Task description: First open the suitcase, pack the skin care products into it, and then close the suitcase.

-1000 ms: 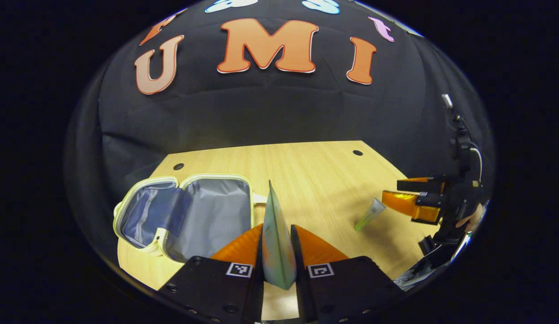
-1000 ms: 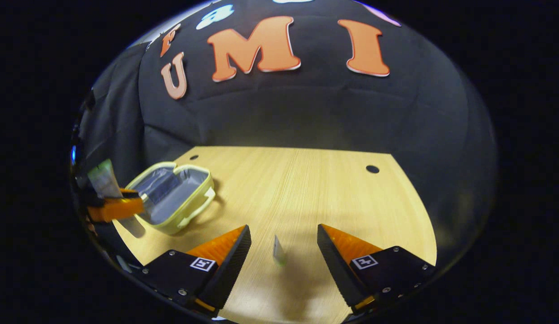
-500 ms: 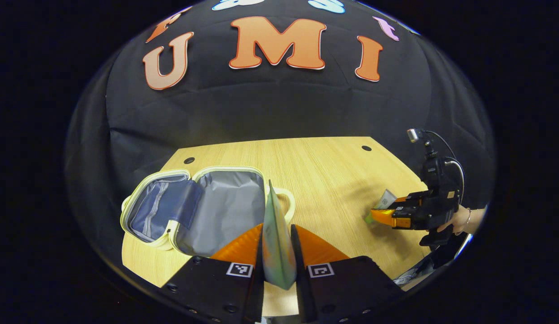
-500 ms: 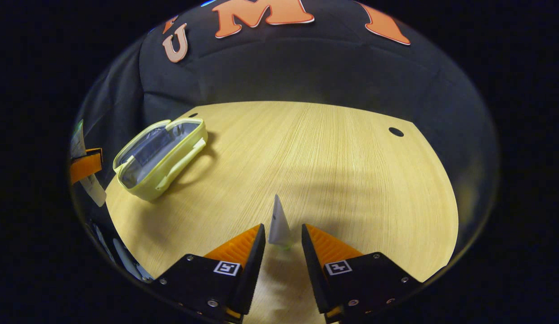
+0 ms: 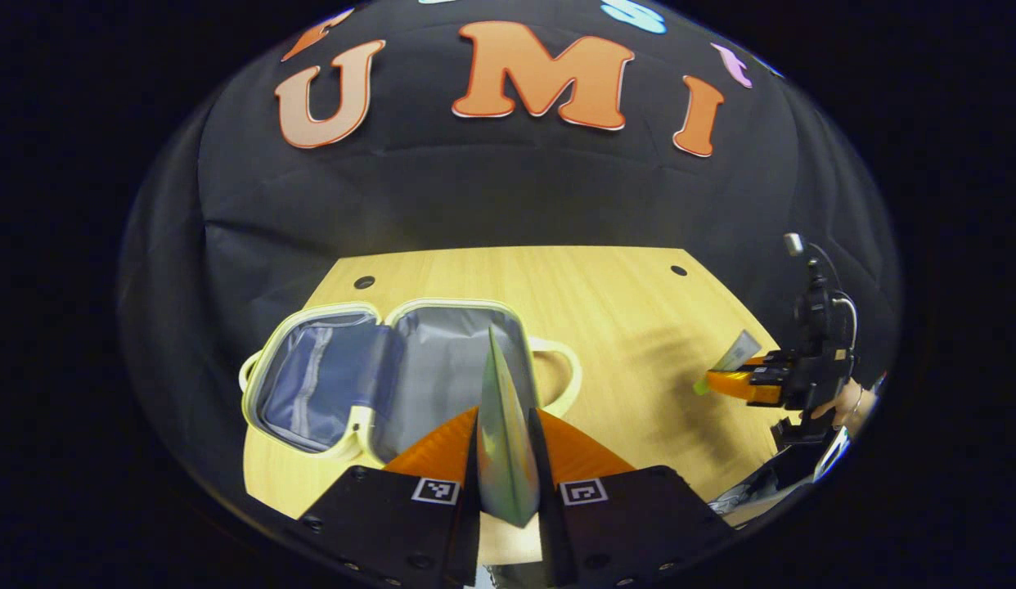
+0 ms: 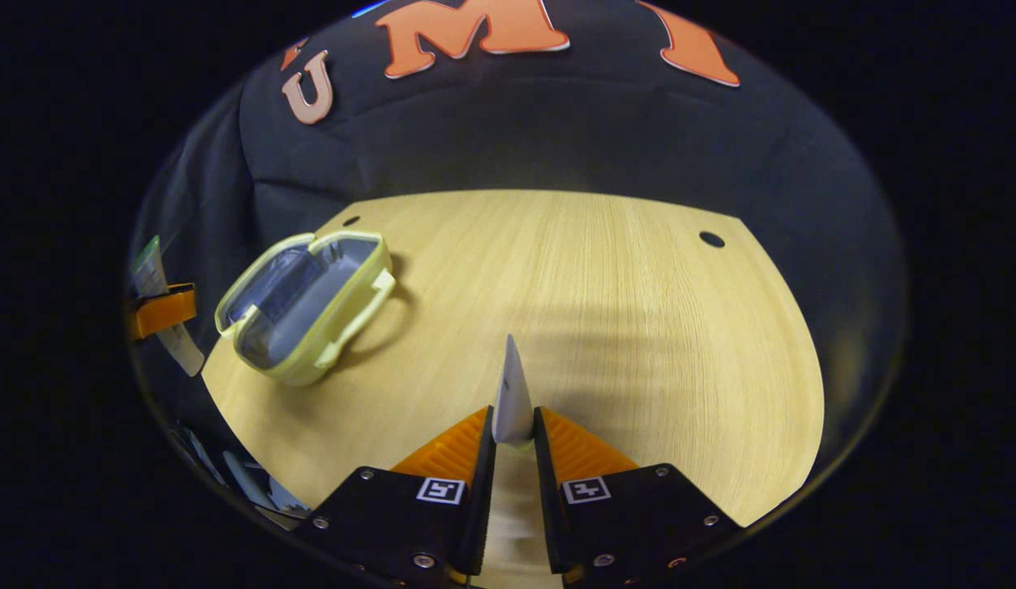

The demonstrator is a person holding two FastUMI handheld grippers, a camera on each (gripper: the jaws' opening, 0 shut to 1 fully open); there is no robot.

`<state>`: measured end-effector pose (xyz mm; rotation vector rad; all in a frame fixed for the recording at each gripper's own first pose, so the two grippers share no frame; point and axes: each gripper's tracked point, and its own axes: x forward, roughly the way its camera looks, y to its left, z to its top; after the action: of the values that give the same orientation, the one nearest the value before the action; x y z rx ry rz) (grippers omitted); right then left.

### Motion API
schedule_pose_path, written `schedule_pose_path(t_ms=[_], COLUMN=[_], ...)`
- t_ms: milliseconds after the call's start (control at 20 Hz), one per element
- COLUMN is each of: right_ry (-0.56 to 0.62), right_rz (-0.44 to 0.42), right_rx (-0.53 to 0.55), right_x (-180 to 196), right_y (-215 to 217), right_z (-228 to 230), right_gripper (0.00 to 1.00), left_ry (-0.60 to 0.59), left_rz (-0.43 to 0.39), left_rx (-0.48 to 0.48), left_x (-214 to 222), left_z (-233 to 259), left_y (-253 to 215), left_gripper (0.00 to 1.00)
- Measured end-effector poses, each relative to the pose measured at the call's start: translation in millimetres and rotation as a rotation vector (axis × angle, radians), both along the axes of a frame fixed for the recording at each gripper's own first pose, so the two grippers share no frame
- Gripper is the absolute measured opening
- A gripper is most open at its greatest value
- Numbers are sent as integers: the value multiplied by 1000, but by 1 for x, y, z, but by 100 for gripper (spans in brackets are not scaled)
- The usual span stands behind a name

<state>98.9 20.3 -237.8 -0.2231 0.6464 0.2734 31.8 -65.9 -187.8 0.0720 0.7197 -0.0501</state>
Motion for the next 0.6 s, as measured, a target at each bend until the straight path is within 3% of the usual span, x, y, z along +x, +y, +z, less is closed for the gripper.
schedule_pose_path(t_ms=[250, 300, 350, 600], right_ry=[-46, -41, -45, -22], right_rz=[-14, -23, -35, -109], right_rx=[37, 47, 60, 79], right_x=[-33, -37, -43, -60], right_y=[49, 58, 65, 86], right_z=[31, 32, 32, 24], right_gripper=[30, 25, 30, 29], left_ry=[139, 177, 213, 400], left_rz=[-41, -57, -74, -178], left_rx=[-5, -1, -7, -76], left_x=[15, 20, 22, 34], left_z=[8, 5, 1, -29], left_y=[67, 76, 79, 78], left_gripper=[30, 30, 30, 31])
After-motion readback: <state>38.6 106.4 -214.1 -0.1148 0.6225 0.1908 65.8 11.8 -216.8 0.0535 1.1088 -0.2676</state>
